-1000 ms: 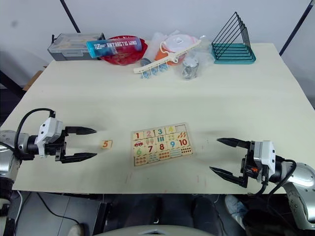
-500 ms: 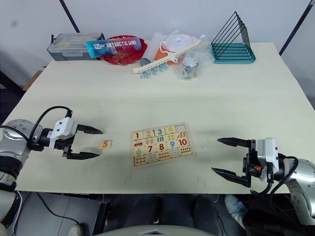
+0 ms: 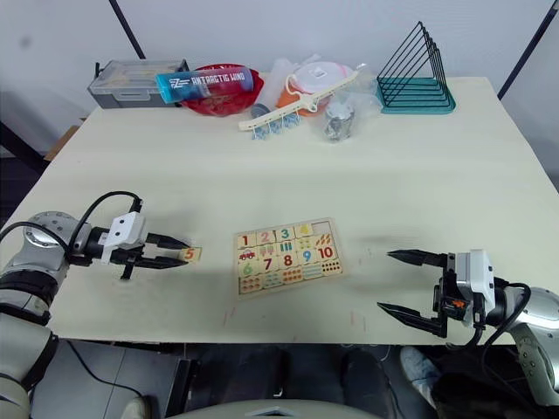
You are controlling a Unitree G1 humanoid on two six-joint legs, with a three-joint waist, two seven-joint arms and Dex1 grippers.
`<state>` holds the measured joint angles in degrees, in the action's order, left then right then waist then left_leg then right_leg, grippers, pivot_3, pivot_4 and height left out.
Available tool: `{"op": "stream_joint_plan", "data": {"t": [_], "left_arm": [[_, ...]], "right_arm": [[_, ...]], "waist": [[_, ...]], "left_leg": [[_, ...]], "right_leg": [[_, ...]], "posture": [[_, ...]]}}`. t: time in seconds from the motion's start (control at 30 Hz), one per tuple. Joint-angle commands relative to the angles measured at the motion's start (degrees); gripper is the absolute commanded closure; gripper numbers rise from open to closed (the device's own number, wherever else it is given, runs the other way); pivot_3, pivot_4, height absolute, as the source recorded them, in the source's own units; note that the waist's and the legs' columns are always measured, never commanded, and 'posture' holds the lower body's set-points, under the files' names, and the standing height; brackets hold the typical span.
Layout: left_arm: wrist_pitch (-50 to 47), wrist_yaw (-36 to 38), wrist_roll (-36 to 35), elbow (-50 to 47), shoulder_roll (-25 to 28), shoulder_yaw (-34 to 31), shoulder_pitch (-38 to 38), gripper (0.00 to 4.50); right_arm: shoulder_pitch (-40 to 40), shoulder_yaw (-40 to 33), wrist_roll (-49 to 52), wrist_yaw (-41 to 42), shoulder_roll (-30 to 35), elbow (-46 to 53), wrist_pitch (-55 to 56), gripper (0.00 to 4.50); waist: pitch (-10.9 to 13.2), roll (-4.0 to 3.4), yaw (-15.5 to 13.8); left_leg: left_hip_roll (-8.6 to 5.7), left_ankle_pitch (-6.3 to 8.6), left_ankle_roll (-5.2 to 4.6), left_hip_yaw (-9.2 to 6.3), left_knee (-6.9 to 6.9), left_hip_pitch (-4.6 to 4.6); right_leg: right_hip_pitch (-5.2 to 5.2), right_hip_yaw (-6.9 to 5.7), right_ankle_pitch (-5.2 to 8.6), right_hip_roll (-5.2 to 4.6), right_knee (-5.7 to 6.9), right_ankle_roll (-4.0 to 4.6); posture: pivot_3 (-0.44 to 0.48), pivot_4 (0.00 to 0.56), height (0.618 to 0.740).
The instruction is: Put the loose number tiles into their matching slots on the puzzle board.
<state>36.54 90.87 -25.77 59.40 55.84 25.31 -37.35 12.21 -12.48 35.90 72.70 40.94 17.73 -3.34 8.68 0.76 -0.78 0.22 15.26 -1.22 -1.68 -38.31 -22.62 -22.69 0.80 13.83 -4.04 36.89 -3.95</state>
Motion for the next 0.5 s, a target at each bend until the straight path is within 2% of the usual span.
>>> {"op": "stream_joint_plan", "data": {"t": [0.03,0.2,0.4,0.5], "left_arm": [[1.33,1.63,-0.51,0.29,0.05,0.68,1.02,3.53],[0.12,1.63,-3.05,-4.04,1.38,0.05,1.36,3.53],[-9.52,1.63,-7.28,-17.32,4.02,-2.63,1.27,3.53],[-17.36,1.63,-7.10,-24.61,5.71,-3.88,1.18,3.53]], "right_arm": [[0.02,-2.08,0.29,-0.17,0.48,1.79,1.28,0.00],[-0.45,-1.57,0.05,-0.51,0.23,1.43,1.57,0.00],[0.19,-0.89,-0.75,-1.18,-0.48,1.15,2.27,0.00],[0.09,-0.72,-0.76,-2.06,-1.00,1.72,2.03,0.00]], "waist": [[0.00,0.00,0.01],[0.00,0.01,0.00],[0.10,0.17,0.10],[0.10,0.16,0.20]], "left_leg": [[0.00,0.00,0.00,0.00,0.00,0.00],[0.00,0.00,0.00,-0.01,0.00,-0.01],[0.02,0.00,0.00,-0.09,-0.02,-0.08],[0.02,0.00,0.00,-0.12,-0.01,-0.06]], "right_leg": [[0.00,0.00,0.00,0.00,0.00,0.00],[0.00,0.00,0.00,0.00,0.00,0.00],[-0.01,-0.07,0.00,0.01,-0.01,0.00],[-0.02,-0.04,0.00,0.02,-0.01,0.00]], "posture": [[0.000,0.150,0.740],[0.000,0.150,0.740],[0.000,0.150,0.740],[0.000,0.150,0.740]]}}
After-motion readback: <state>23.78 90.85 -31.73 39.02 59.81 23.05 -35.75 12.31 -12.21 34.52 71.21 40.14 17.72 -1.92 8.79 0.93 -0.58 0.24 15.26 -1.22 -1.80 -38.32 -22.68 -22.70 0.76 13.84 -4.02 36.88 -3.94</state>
